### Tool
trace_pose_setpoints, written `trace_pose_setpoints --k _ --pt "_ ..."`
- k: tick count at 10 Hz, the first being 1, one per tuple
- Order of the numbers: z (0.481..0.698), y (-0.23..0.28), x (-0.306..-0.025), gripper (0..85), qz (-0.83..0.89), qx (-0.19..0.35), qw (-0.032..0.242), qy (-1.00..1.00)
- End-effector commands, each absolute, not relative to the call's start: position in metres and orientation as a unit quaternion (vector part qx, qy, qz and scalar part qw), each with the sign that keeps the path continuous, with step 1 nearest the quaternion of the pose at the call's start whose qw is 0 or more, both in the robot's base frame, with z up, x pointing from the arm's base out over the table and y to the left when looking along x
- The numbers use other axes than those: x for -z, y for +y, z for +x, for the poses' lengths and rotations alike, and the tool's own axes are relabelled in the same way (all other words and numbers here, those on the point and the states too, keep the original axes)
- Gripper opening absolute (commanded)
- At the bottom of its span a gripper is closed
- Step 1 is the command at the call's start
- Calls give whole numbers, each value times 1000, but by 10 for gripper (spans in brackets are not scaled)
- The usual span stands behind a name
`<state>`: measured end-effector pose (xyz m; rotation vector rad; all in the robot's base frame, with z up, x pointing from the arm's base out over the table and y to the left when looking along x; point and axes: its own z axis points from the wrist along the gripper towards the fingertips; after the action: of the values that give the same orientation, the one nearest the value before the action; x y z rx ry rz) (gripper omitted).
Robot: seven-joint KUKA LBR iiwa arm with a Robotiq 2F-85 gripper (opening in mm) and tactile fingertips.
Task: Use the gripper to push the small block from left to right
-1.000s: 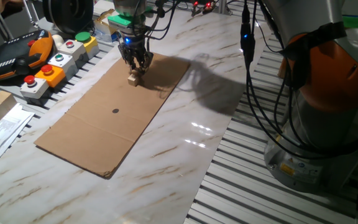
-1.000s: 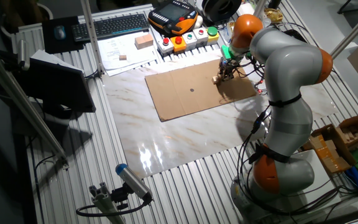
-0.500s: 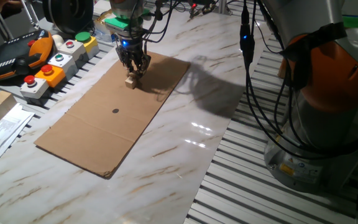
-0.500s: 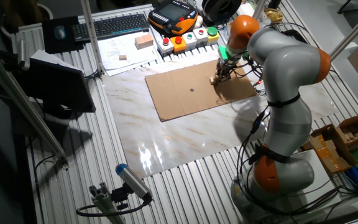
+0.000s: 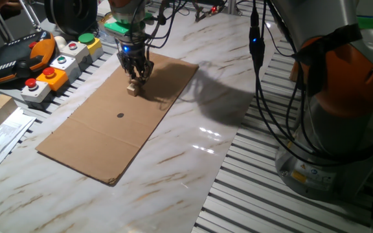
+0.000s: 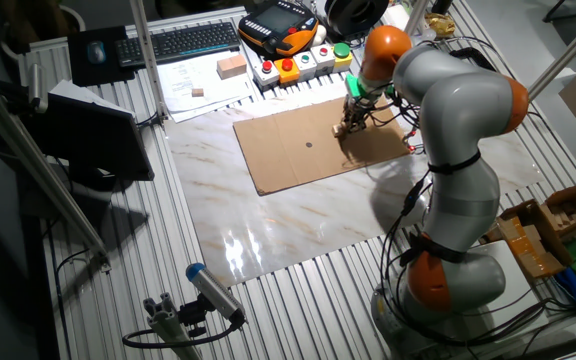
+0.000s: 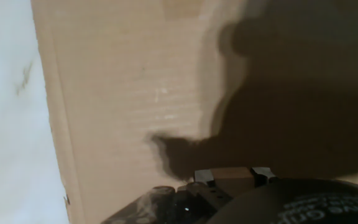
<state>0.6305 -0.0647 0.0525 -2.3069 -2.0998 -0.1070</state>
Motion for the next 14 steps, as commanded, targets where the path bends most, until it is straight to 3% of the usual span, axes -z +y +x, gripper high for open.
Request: trace_pose_setpoints --k 1,14 --pt "631 -62 -52 10 -739 34 9 -673" --pt "635 -32 -54 10 -750 32 17 -660"
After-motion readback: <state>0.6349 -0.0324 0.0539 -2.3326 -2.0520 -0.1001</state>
